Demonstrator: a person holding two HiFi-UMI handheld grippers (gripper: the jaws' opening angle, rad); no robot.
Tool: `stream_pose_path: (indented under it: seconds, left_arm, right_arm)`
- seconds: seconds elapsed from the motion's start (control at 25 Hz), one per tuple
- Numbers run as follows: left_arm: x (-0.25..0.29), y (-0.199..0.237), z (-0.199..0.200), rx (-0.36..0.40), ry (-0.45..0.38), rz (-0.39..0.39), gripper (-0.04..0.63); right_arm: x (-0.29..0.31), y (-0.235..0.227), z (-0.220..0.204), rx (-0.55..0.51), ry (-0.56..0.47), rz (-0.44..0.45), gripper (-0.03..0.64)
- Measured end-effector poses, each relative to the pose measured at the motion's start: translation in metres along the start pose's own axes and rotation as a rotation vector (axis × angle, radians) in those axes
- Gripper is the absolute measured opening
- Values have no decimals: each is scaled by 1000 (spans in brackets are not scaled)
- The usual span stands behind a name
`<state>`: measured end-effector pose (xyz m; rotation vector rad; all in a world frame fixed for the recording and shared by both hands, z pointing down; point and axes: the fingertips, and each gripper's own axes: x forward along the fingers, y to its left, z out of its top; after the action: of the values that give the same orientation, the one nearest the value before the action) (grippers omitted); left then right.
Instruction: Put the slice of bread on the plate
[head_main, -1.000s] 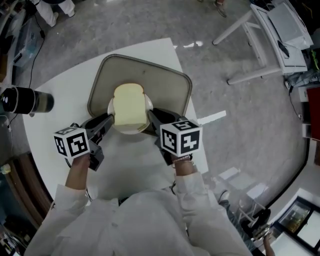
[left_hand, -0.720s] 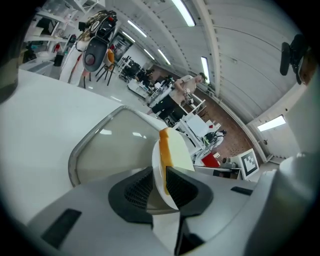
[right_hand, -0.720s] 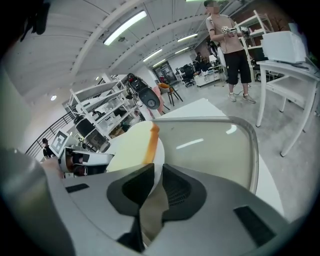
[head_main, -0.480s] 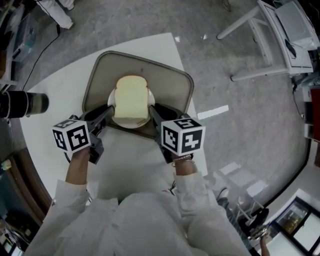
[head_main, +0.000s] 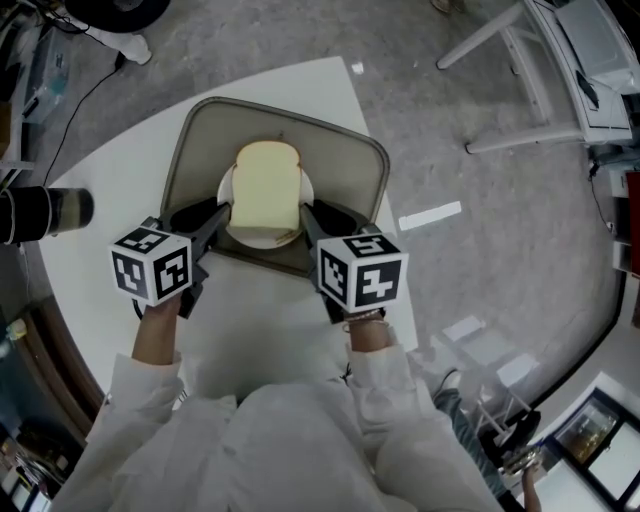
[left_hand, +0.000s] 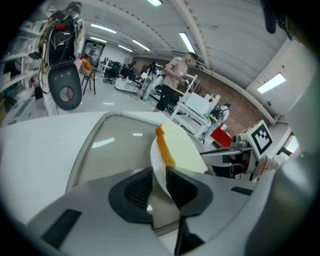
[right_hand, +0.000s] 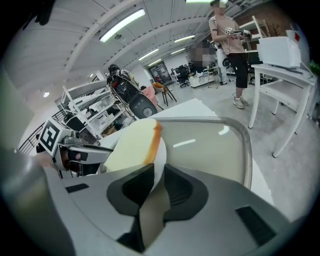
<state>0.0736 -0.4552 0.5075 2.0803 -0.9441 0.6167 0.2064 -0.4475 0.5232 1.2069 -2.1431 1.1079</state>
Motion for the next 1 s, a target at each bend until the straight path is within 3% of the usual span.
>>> stream_pose_path:
  seconds: [0.36,0.76,1.0]
  left_arm:
    - [11,7,-4,160,80,75,87]
    - [9,5,-1,252,65,125,87]
    - [2,4,-2,260,57,133,89]
  right_arm:
    - [2,1,1,-6,-4,-14,60]
    - [0,0,-3,0,1,-22,60]
    - [-6,4,2,-17,-18,-16,61]
